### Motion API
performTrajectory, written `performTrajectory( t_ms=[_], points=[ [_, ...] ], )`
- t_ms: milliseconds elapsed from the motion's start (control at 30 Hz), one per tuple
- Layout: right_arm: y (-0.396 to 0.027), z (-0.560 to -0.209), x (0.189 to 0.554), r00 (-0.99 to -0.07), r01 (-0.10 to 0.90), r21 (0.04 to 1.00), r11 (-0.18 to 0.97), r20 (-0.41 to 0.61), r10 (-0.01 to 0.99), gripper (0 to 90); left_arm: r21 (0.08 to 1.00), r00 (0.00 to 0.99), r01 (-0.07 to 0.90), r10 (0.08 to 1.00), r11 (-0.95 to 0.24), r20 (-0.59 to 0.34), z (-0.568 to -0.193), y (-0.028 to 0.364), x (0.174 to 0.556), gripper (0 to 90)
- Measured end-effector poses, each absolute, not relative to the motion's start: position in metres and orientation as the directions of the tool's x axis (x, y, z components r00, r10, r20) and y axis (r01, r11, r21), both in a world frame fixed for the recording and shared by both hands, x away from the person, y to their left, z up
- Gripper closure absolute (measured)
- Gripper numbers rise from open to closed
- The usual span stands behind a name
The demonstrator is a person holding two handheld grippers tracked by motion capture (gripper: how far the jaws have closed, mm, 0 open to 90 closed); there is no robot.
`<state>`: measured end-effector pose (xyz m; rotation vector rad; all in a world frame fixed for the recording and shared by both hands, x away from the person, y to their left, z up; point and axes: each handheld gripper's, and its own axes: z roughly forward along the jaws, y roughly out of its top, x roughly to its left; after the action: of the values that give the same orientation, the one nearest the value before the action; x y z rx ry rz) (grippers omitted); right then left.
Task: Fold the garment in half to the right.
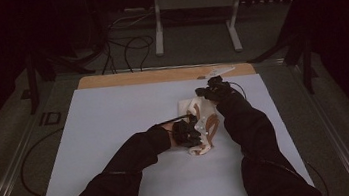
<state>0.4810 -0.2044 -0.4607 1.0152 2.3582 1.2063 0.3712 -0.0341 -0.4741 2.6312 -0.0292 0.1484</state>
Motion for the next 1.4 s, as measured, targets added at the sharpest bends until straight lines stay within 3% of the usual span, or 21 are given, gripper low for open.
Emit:
performTrajectory(
  t_ms=[267,467,700,833,867,967,1133,1400],
  points=[
    [-0.220,-0.475,0.484,-0.681,0.487,0.785,0.383,0.066,0.730,87.7,0.517,0.996,-0.026,0.020,-0.856,0.083,-0.476,-0.040,0.372,72.4],
    [-0.230,-0.485,0.487,-0.669,0.511,0.772,0.378,0.082,0.739,87.6,0.545,0.995,-0.028,0.031,-0.838,0.099,-0.472,-0.038,0.367,52.5],
    [-0.239,-0.502,0.489,-0.652,0.543,0.754,0.369,0.101,0.752,86.8,0.600,0.986,0.049,0.133,-0.799,0.096,-0.460,-0.020,0.369,34.2],
    [-0.245,-0.507,0.490,-0.634,0.548,0.755,0.360,0.094,0.768,86.3,0.610,0.984,0.089,0.166,-0.787,0.071,-0.457,-0.007,0.371,18.6],
    [-0.246,-0.508,0.490,-0.630,0.552,0.757,0.350,0.104,0.769,85.1,0.614,0.984,0.095,0.169,-0.784,0.063,-0.457,-0.005,0.370,12.8],
    [-0.249,-0.508,0.490,-0.619,0.559,0.755,0.343,0.104,0.779,74.4,0.608,0.980,0.126,0.192,-0.784,0.045,-0.461,0.006,0.371,6.7],
    [-0.255,-0.500,0.489,-0.603,0.566,0.758,0.324,0.112,0.790,59.9,0.603,0.976,0.151,0.217,-0.783,0.036,-0.466,0.026,0.369,0.0],
    [-0.258,-0.479,0.483,-0.608,0.554,0.767,0.323,0.108,0.787,55.2,0.633,0.954,0.213,0.298,-0.744,0.029,-0.469,0.066,0.362,0.0]
  ],
)
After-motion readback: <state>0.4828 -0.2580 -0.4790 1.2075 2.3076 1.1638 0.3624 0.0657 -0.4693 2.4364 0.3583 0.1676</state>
